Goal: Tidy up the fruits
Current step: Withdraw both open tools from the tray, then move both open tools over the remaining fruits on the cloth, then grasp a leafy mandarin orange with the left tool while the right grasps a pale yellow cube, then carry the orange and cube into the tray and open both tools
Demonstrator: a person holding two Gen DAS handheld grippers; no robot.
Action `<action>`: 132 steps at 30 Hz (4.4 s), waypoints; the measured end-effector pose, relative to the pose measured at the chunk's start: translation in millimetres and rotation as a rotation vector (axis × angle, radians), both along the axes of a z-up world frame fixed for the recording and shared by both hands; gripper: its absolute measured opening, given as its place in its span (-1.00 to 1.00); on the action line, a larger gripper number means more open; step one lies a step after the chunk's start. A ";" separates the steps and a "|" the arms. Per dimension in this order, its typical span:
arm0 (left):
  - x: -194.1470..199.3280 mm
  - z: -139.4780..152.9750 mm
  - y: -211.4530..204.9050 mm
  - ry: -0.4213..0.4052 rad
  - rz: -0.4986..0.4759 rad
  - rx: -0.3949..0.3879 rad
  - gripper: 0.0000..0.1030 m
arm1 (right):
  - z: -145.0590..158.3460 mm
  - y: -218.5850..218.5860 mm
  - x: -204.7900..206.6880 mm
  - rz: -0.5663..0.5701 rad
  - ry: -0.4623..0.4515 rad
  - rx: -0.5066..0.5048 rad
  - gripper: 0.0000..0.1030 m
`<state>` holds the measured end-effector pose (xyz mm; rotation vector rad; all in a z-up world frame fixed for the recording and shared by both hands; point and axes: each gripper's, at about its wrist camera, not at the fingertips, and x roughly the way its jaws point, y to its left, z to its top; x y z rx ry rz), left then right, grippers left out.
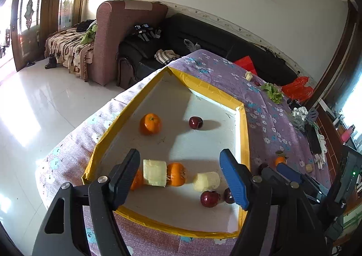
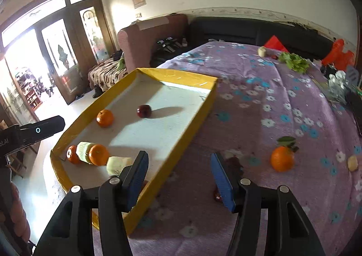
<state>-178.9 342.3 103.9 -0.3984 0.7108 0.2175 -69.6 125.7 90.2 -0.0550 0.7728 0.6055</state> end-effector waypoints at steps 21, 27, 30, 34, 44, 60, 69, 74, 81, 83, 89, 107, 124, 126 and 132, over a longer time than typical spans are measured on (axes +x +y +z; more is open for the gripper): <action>-32.2 22.2 21.1 -0.036 0.126 -0.079 0.78 | 28.0 -49.9 5.7 -0.011 0.068 0.125 0.67; -18.1 3.8 -1.9 0.031 0.057 -0.055 0.78 | -2.3 -85.5 13.0 -0.098 0.136 0.112 0.67; -22.5 11.0 -3.7 0.022 0.057 -0.032 0.78 | -0.3 -92.5 15.8 -0.110 0.114 0.113 0.67; -34.7 20.5 5.5 -0.008 0.091 -0.025 0.78 | 1.3 -84.3 16.1 -0.091 0.108 0.095 0.67; -58.9 17.8 35.8 -0.028 0.150 -0.066 0.78 | 4.6 -35.9 -2.8 -0.004 0.083 0.047 0.68; -102.5 -10.0 117.7 -0.050 0.299 -0.163 0.78 | 9.0 51.6 -18.5 0.083 0.053 -0.052 0.67; -100.8 7.4 91.0 -0.075 0.277 -0.097 0.80 | 10.4 46.9 -30.3 0.102 0.048 0.002 0.67; -59.3 0.9 39.0 -0.004 0.153 -0.085 0.81 | 12.8 -9.9 -27.6 0.016 -0.013 0.006 0.67; -13.6 6.0 -42.4 0.028 -0.022 -0.007 0.81 | 14.2 -135.2 5.4 -0.222 0.041 0.092 0.67; 6.8 -6.2 -70.7 0.068 -0.098 -0.013 0.80 | 13.5 -170.3 10.4 -0.281 0.049 0.092 0.67; 46.5 -26.9 -147.4 0.114 -0.329 0.029 0.73 | 2.7 -239.1 25.4 -0.398 0.109 0.104 0.67; 134.8 -43.4 -240.4 0.168 -0.542 0.242 0.25 | -46.8 -267.1 117.2 -0.552 0.151 -0.075 0.03; 179.0 -82.5 -256.7 0.252 -0.547 0.200 -0.31 | -42.2 -273.6 109.5 -0.573 0.102 -0.036 -0.38; 177.0 -79.2 -252.5 0.238 -0.532 0.182 -0.31 | -39.8 -273.9 107.5 -0.574 0.091 -0.029 -0.38; 151.8 -49.2 -227.4 0.159 -0.494 0.095 -0.31 | -26.9 -274.0 96.8 -0.546 0.041 0.038 -0.38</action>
